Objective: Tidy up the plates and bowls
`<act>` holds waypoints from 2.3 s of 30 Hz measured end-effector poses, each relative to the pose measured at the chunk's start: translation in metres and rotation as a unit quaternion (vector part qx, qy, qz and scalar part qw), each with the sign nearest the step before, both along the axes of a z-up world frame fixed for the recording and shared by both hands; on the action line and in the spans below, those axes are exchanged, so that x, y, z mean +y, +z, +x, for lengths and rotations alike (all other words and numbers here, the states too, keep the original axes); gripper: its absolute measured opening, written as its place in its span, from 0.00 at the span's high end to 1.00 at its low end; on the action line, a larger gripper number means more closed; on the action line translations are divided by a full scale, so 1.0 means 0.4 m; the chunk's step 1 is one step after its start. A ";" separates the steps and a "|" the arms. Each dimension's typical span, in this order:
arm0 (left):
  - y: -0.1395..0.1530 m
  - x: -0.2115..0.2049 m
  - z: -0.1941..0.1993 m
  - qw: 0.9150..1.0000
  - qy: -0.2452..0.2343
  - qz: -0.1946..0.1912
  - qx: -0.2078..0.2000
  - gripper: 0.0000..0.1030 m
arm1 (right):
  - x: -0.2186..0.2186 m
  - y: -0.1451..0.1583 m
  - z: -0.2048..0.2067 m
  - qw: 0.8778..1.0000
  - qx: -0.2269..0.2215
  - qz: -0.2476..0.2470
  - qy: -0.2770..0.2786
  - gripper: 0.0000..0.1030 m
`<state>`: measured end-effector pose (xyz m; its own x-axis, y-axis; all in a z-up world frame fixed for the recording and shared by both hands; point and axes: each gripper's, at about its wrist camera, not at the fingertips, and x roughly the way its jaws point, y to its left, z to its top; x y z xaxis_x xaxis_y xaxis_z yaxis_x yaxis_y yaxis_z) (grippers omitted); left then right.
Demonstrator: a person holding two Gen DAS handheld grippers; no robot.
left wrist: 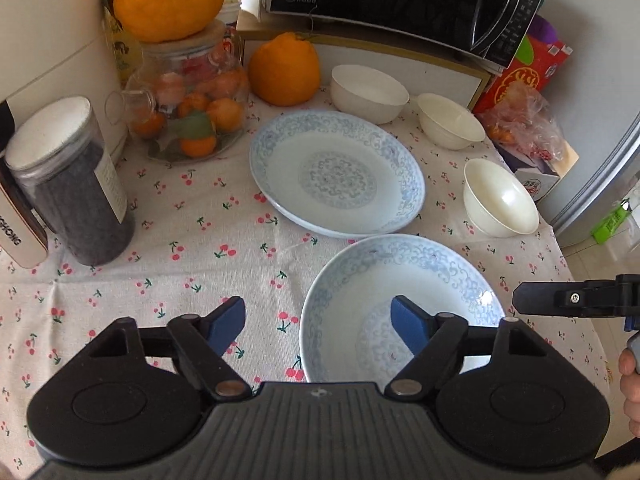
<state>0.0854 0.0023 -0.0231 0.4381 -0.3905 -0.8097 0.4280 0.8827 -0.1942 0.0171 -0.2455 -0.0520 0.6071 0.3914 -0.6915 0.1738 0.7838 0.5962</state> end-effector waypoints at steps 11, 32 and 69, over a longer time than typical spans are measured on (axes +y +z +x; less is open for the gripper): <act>-0.086 0.005 0.039 0.998 0.010 0.005 0.062 0.72 | -0.028 -0.109 0.018 0.995 0.088 0.022 -0.035 0.68; -0.085 -0.041 -0.025 0.992 -0.026 -0.038 0.116 0.93 | -0.103 -0.088 0.011 0.990 0.112 -0.010 -0.084 0.88; -0.020 -0.044 0.027 0.997 0.011 -0.015 0.070 0.02 | -0.075 -0.022 0.104 0.995 0.078 -0.026 -0.063 0.19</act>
<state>0.0962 -0.0153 -0.0312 0.3304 -0.4072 -0.8515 0.3753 0.8844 -0.2773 0.0586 -0.2753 -0.0608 0.5330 0.2804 -0.7983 0.3602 0.7786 0.5139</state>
